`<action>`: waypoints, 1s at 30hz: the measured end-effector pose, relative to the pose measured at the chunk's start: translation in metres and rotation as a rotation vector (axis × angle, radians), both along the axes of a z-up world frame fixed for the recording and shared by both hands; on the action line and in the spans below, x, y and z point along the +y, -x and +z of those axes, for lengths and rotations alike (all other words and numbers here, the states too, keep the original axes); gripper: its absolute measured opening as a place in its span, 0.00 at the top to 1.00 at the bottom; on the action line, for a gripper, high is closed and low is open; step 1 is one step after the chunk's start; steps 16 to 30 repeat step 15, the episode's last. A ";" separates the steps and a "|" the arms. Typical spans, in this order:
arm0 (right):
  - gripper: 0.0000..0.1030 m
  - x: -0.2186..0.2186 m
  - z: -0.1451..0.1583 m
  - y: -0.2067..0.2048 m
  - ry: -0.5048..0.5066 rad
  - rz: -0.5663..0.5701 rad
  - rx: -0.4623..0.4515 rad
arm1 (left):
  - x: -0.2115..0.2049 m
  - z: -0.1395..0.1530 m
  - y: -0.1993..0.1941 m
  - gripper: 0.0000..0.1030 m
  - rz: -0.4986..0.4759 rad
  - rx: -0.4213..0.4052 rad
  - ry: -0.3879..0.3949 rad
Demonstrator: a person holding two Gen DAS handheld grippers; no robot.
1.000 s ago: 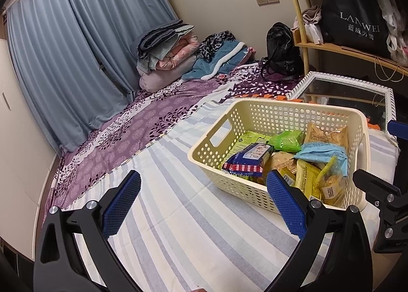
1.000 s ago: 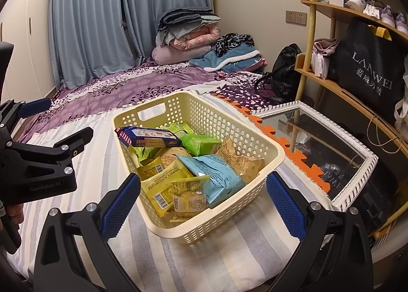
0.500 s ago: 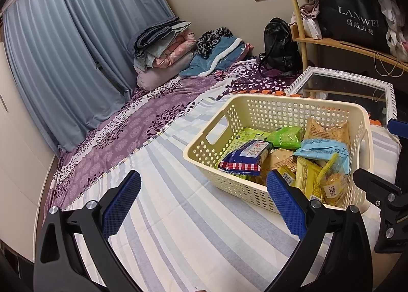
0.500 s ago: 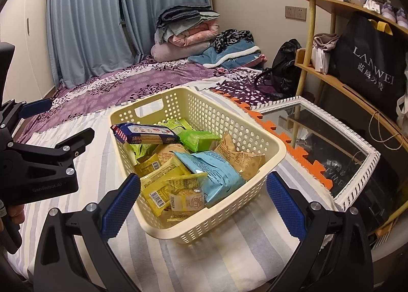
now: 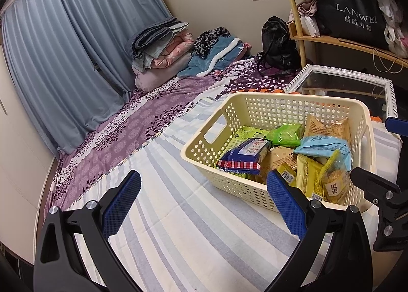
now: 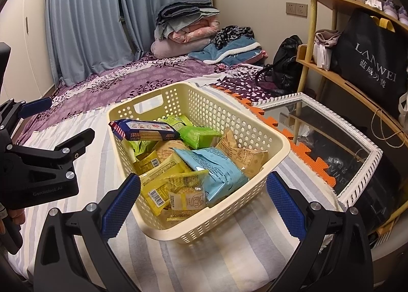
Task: Organize snacks
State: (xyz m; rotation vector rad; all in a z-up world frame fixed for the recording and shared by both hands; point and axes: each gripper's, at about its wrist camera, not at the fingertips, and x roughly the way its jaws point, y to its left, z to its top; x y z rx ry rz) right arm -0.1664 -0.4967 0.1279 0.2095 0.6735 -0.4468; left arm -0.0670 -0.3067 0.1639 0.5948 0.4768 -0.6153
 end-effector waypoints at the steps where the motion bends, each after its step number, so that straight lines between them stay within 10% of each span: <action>1: 0.05 0.000 0.000 0.000 0.000 0.001 0.000 | 0.000 0.000 0.000 0.03 0.000 0.000 0.001; 30: 0.05 0.015 0.002 -0.007 0.005 0.032 0.008 | 0.019 -0.002 -0.016 0.03 0.050 0.049 0.013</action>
